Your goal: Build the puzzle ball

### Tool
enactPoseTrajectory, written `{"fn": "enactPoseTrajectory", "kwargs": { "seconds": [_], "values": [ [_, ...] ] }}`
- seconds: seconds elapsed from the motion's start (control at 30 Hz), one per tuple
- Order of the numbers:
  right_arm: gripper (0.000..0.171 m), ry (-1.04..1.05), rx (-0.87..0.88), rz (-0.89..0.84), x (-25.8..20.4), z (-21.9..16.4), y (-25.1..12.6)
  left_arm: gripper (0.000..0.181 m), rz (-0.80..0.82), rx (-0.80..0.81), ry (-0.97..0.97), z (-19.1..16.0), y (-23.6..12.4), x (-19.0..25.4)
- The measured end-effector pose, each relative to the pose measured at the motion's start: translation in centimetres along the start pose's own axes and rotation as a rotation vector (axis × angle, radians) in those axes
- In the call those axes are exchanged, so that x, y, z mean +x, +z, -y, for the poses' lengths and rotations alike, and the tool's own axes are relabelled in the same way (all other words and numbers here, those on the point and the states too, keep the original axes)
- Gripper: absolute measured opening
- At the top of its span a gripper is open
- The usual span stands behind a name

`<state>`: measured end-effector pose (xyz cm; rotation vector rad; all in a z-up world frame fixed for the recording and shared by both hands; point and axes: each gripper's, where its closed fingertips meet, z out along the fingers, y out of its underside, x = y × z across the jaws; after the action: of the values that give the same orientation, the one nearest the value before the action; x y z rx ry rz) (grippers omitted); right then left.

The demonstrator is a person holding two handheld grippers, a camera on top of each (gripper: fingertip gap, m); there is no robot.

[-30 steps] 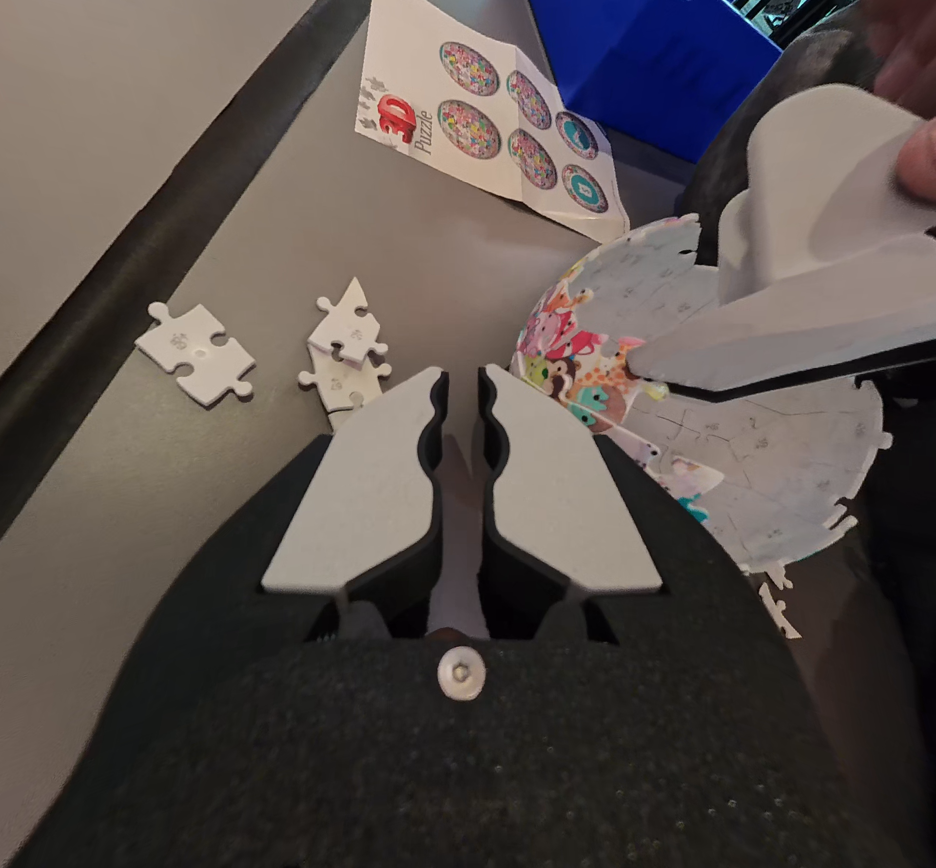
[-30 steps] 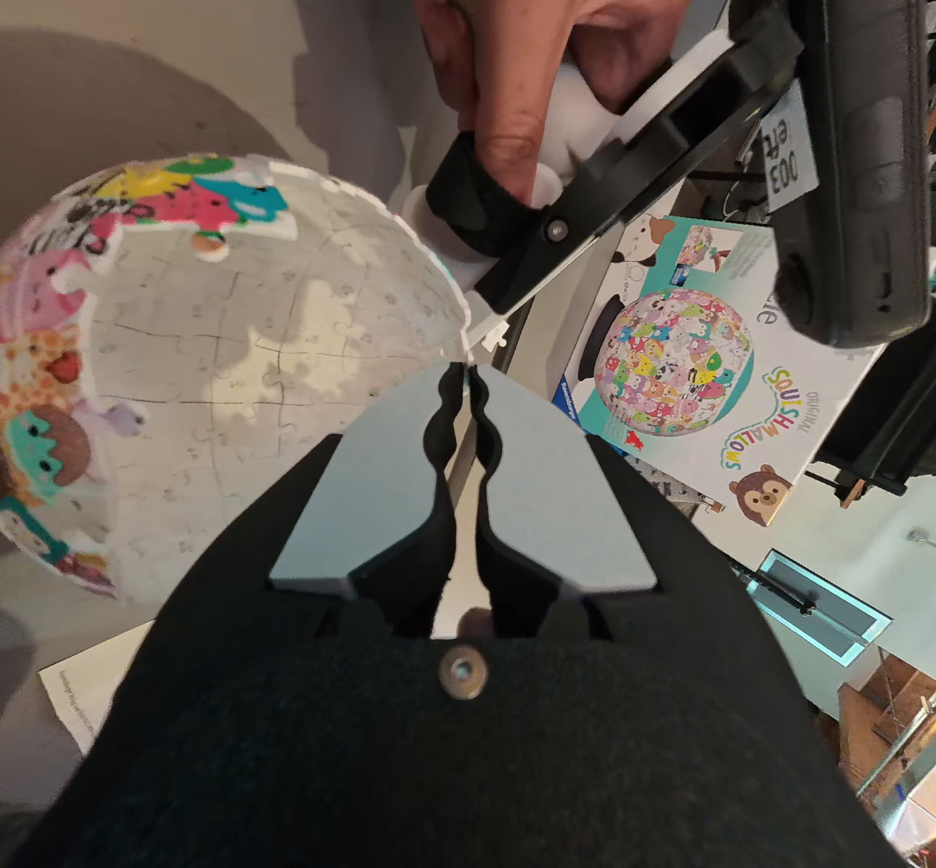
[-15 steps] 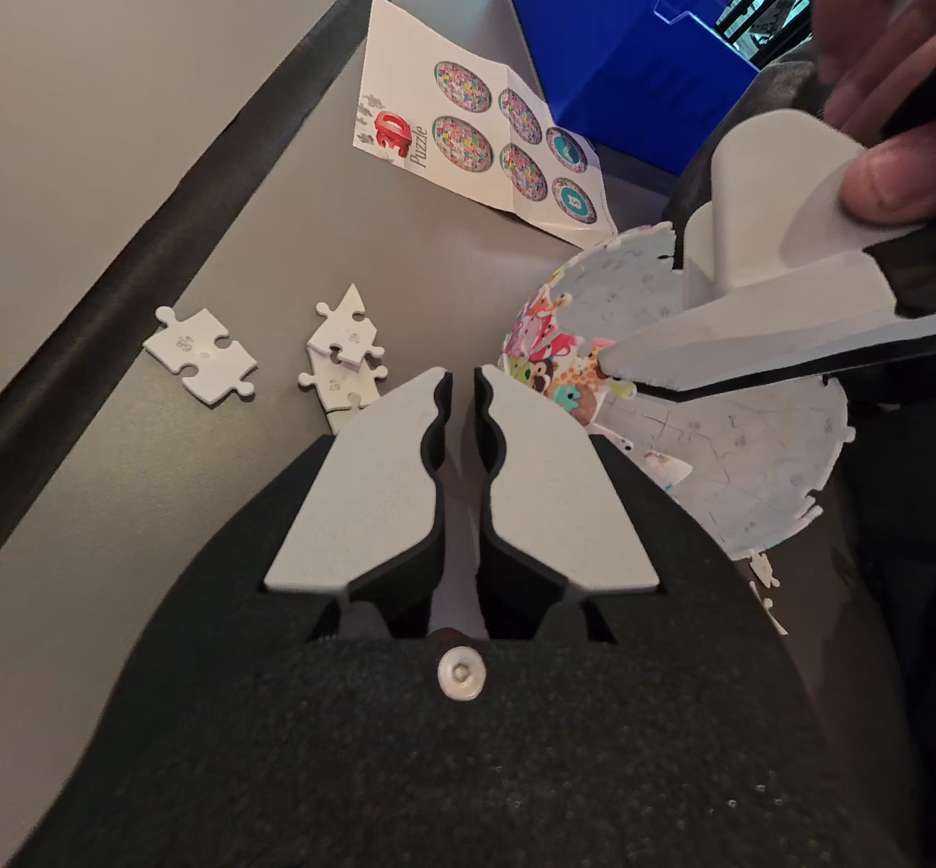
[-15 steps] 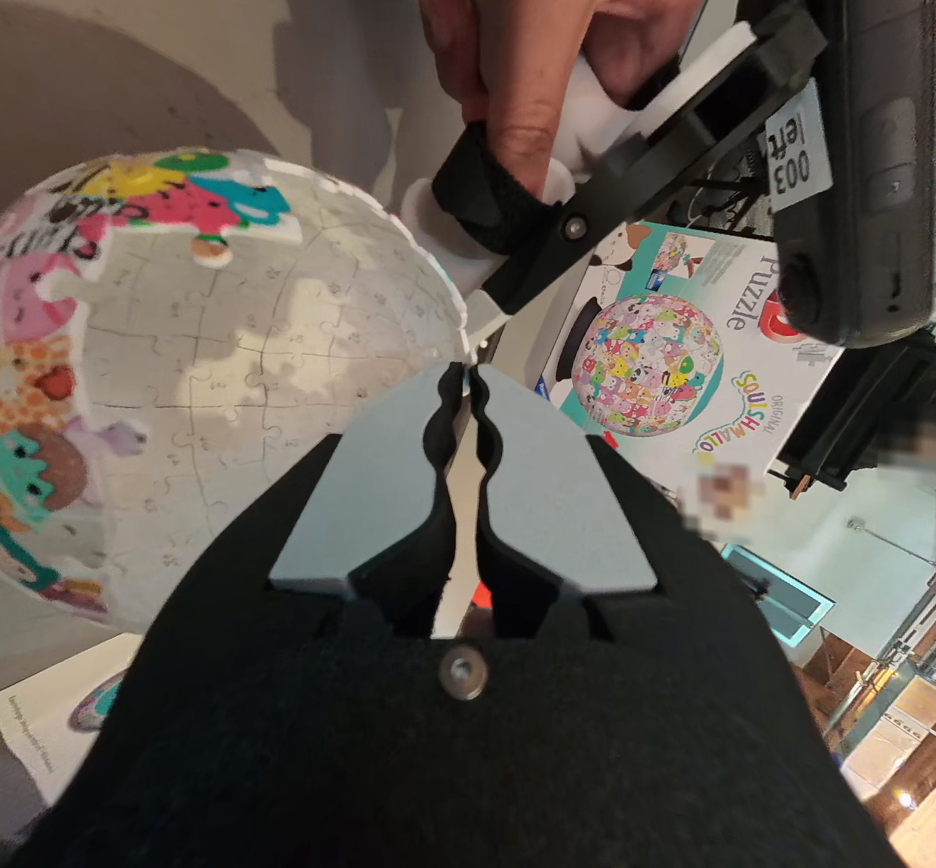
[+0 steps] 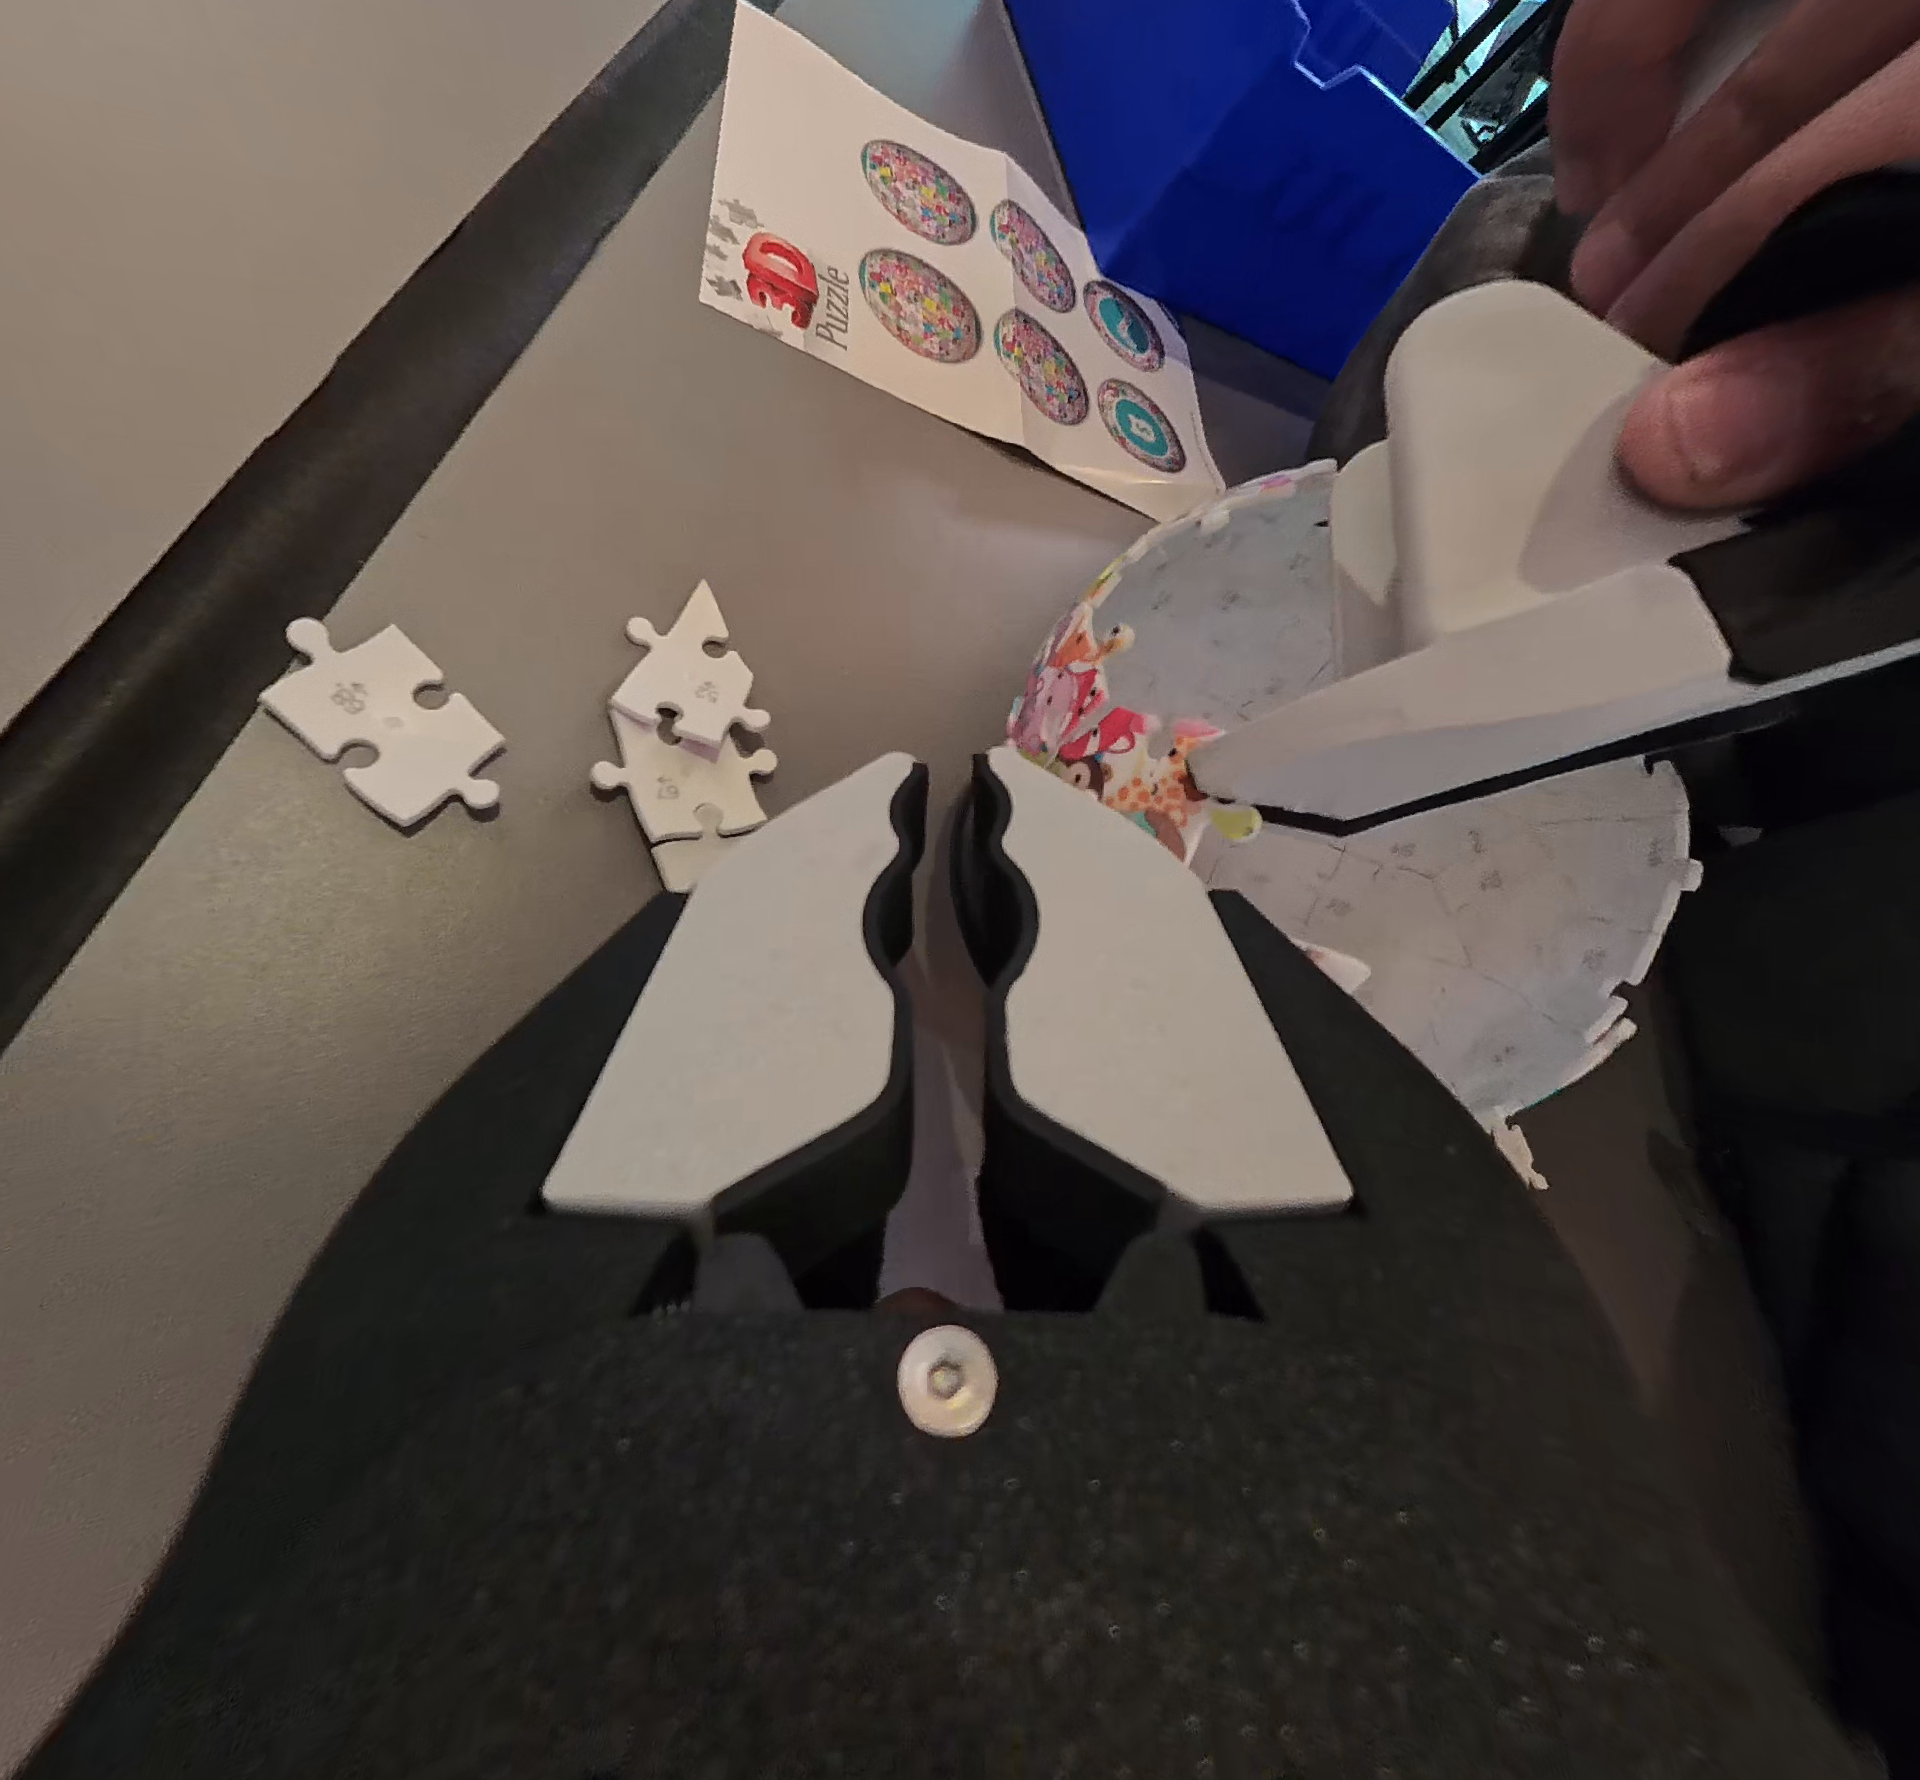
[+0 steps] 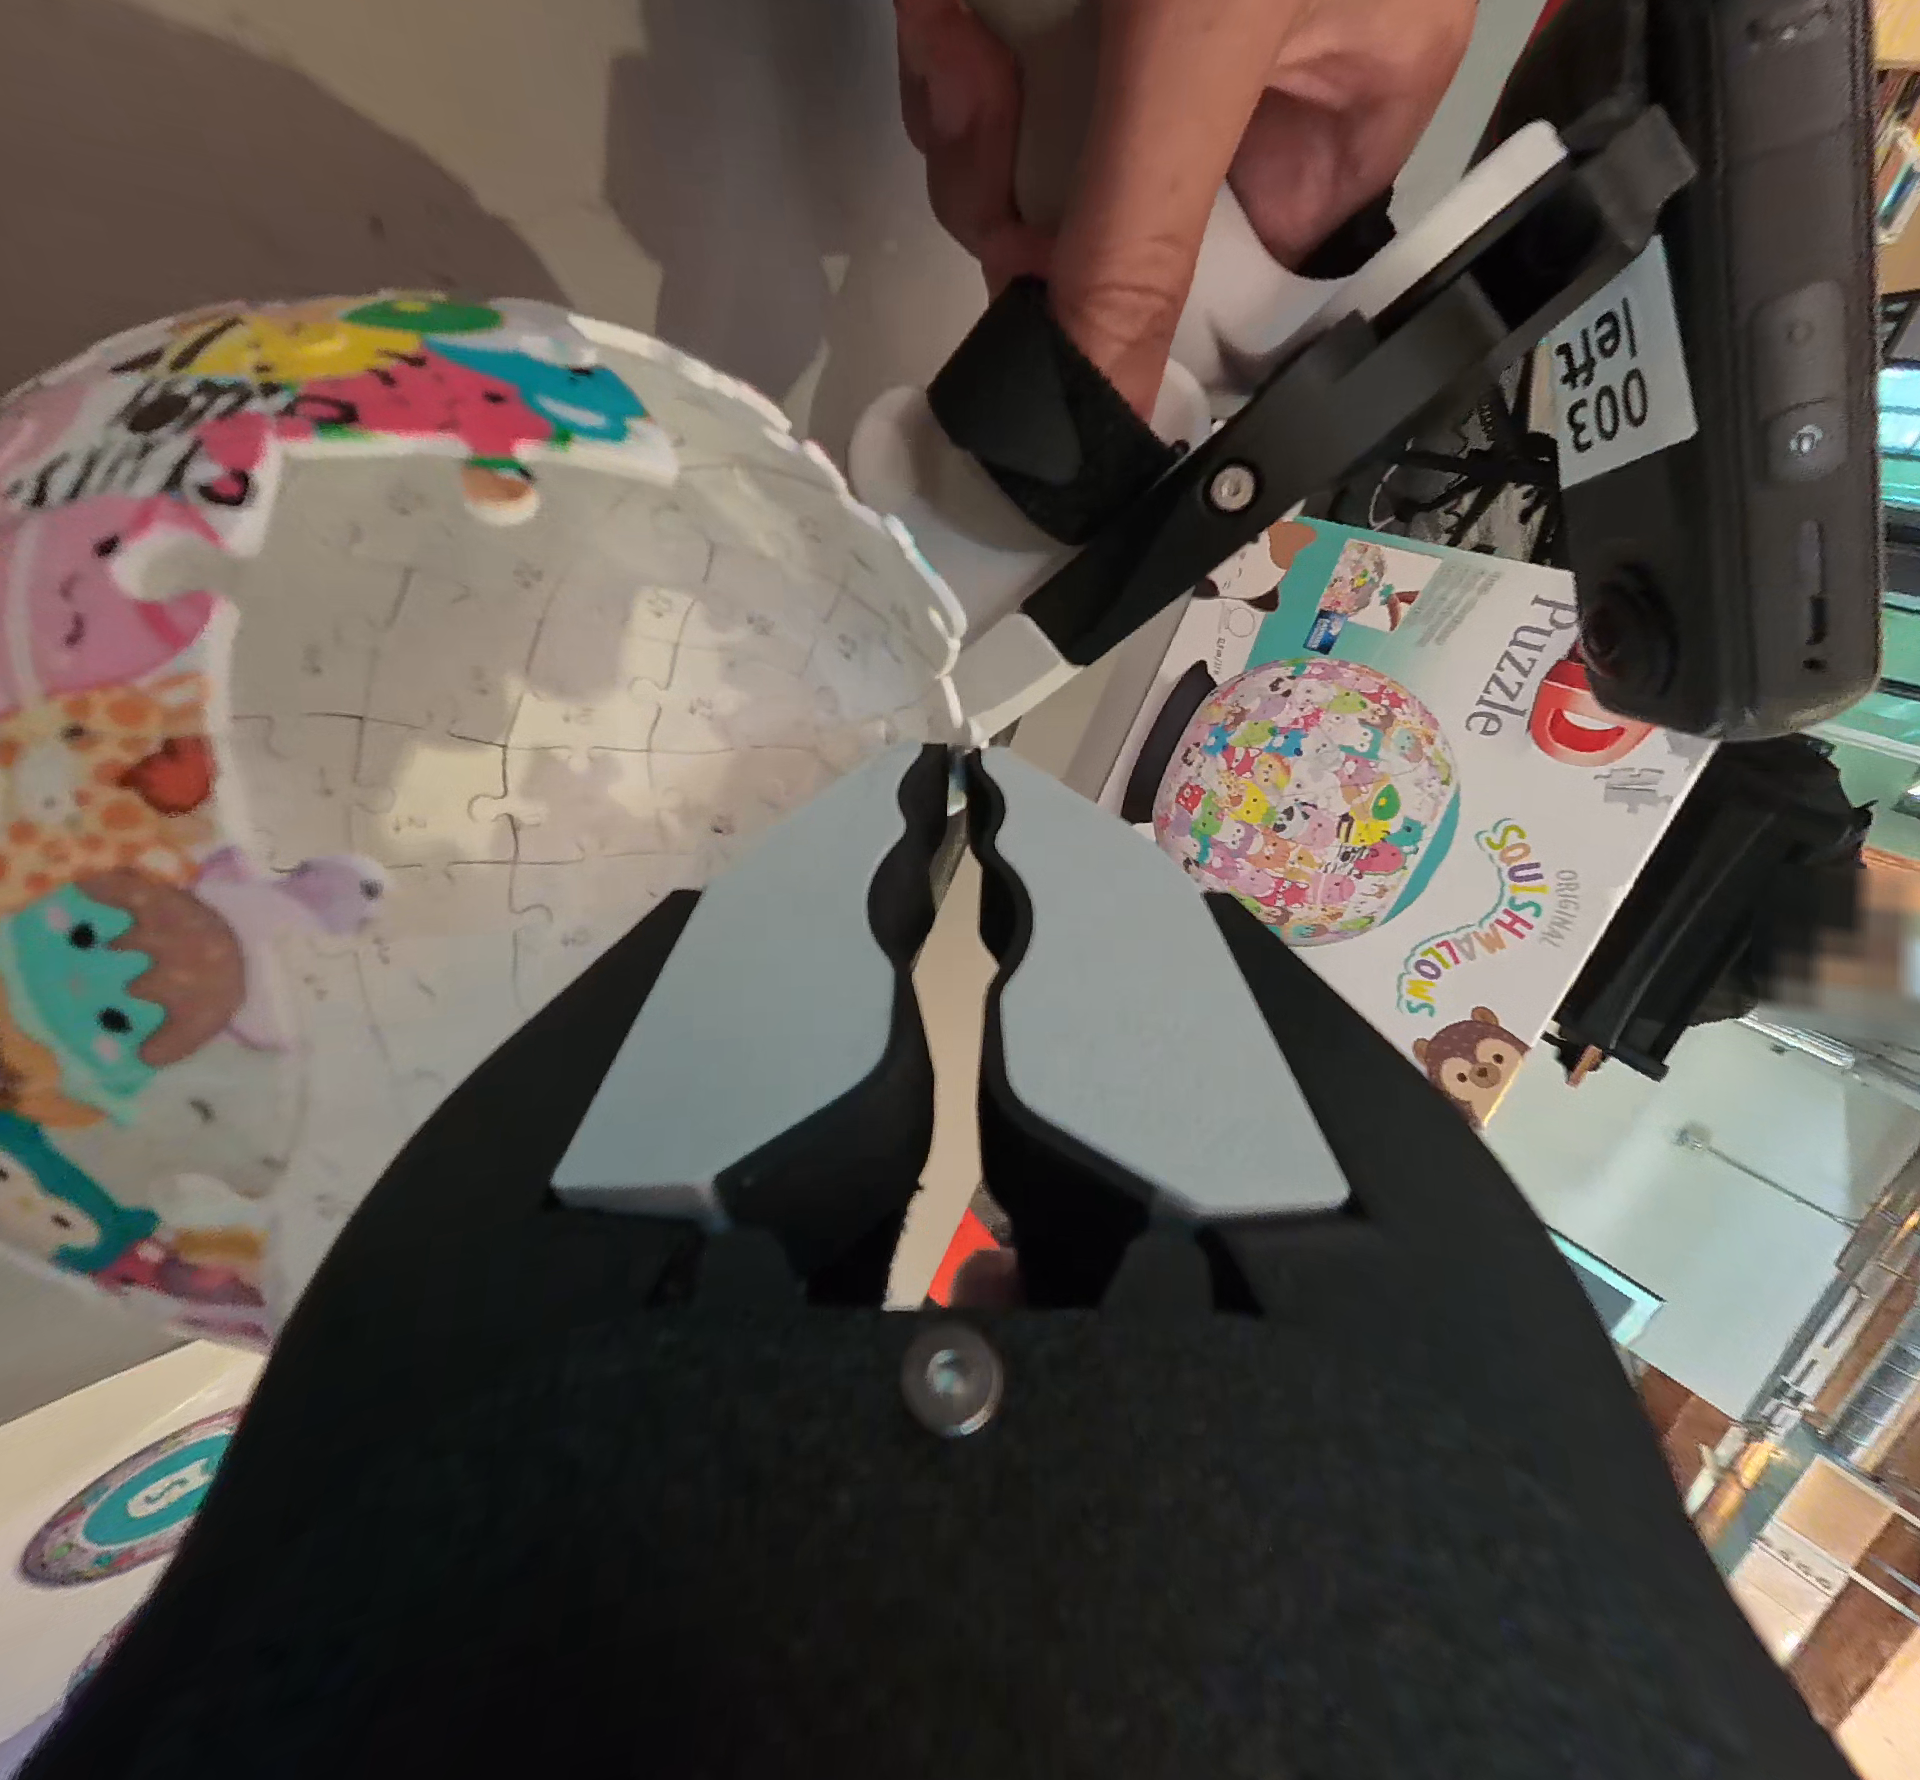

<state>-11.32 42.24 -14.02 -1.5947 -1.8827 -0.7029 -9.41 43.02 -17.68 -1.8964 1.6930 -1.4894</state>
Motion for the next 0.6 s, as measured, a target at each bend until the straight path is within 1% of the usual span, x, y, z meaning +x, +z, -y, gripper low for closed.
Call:
{"fn": "enactPoseTrajectory", "kwargs": {
  "seconds": [0.1,0.17,0.3,0.4,0.6],
  "values": [
    [0.003,0.017,0.010,0.005,0.1,0.0,0.1,0.008,-0.014,0.004,-0.007,0.1,-0.3,0.1],
    [0.003,0.023,0.006,0.010,0.1,-0.2,0.2,0.014,-0.017,0.005,-0.012,0.2,-0.8,0.1],
    [0.003,0.041,0.002,0.005,0.3,-0.7,0.7,0.020,-0.018,0.024,-0.014,0.8,-2.6,0.1],
    [0.003,0.071,-0.001,0.019,0.4,-1.1,0.8,0.021,-0.023,0.021,0.007,0.9,-3.5,0.6],
    [0.003,0.106,-0.010,0.037,0.5,-1.1,0.8,0.020,-0.050,-0.007,0.082,0.8,-3.7,2.0]
  ]
}}
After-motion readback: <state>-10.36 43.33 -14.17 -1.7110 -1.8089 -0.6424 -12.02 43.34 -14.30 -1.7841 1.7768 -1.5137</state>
